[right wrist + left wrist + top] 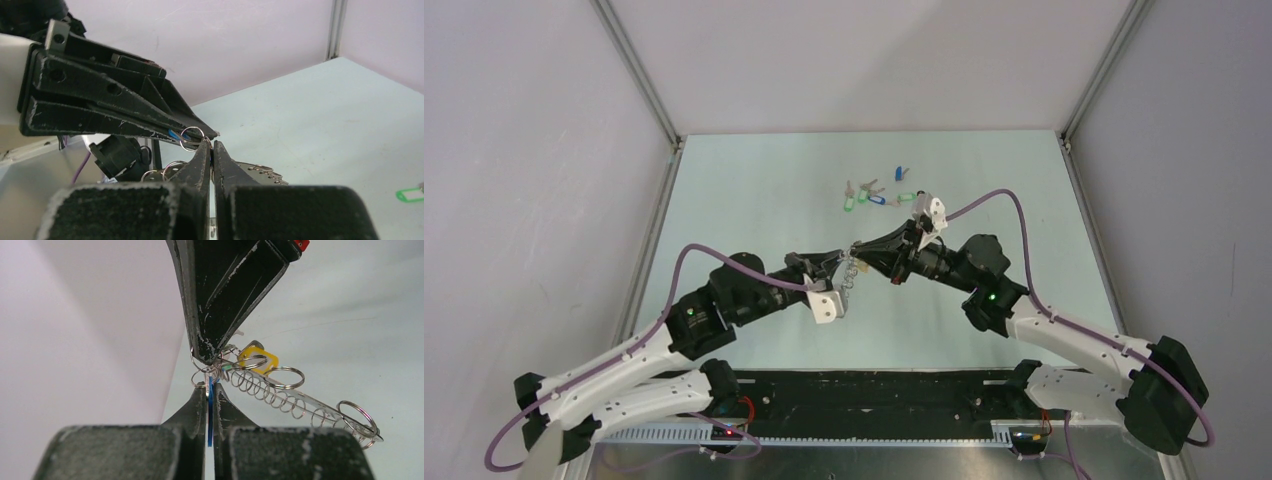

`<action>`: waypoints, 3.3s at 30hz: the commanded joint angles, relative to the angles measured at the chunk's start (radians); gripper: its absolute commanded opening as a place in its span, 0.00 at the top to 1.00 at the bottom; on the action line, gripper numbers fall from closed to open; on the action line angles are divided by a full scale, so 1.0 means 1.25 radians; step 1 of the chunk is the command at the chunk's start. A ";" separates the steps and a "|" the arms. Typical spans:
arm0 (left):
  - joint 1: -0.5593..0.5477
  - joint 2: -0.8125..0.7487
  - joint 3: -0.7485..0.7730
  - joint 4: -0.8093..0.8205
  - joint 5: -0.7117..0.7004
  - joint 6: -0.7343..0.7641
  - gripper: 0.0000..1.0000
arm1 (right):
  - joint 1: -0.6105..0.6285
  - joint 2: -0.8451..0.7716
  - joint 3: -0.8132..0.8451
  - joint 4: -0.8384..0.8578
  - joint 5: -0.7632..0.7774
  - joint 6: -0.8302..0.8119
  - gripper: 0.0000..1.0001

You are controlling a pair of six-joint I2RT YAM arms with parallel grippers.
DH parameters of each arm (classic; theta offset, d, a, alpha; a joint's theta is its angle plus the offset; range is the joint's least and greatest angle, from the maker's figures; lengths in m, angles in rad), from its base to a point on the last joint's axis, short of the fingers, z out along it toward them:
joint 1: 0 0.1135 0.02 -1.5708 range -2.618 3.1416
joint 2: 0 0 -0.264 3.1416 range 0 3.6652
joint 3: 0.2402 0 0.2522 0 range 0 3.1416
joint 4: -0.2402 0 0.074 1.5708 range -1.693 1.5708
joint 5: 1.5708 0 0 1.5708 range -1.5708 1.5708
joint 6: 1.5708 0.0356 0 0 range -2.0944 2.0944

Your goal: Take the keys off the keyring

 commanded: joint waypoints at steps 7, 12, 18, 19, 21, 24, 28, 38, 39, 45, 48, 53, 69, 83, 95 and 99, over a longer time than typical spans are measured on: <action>-0.005 -0.006 -0.004 0.028 0.040 0.019 1.00 | 0.026 -0.005 0.039 -0.017 0.324 0.113 1.00; -0.012 0.001 -0.009 0.028 0.035 0.031 1.00 | 0.036 0.010 0.040 -0.031 0.430 0.198 1.00; -0.024 0.006 -0.023 0.029 0.014 0.057 1.00 | 0.051 0.029 0.041 -0.014 0.548 0.266 1.00; -0.024 0.007 -0.023 0.029 0.015 0.058 1.00 | 0.055 0.031 0.040 -0.010 0.558 0.276 1.00; -0.026 0.009 -0.024 0.027 0.016 0.059 1.00 | 0.058 0.036 0.040 0.004 0.588 0.291 1.00; -0.033 0.016 -0.029 0.025 0.013 0.070 1.00 | 0.060 0.041 0.041 0.024 0.627 0.316 1.00; -0.043 0.029 -0.035 0.023 -0.009 0.086 1.00 | 0.065 0.049 0.049 0.007 0.680 0.363 1.00; -0.080 0.057 -0.042 -0.002 -0.048 0.130 1.00 | 0.078 0.045 0.053 -0.013 0.760 0.457 1.00; -0.084 0.058 -0.043 -0.006 -0.057 0.136 1.00 | 0.079 0.045 0.053 -0.015 0.766 0.458 1.00; -0.089 0.052 -0.040 -0.033 -0.006 0.144 1.00 | 0.079 0.042 0.053 -0.020 0.786 0.457 1.00; -0.089 0.048 -0.036 -0.055 0.026 0.145 1.00 | 0.078 0.036 0.053 -0.018 0.799 0.452 1.00; -0.089 0.056 -0.022 -0.084 0.087 0.138 1.00 | 0.073 0.024 0.053 -0.010 0.828 0.440 1.00; -0.095 0.118 0.006 -0.128 0.187 0.119 1.00 | 0.060 -0.036 0.046 -0.031 0.884 0.446 1.00; -0.104 0.214 0.032 -0.188 0.190 0.124 1.00 | -0.002 -0.096 0.042 -0.109 0.810 0.591 1.00; -0.108 0.281 0.051 -0.217 0.068 0.133 1.00 | -0.024 -0.189 0.042 -0.187 0.788 0.609 1.00; -0.108 0.292 0.055 -0.219 0.033 0.138 1.00 | -0.034 -0.209 0.041 -0.211 0.779 0.632 1.00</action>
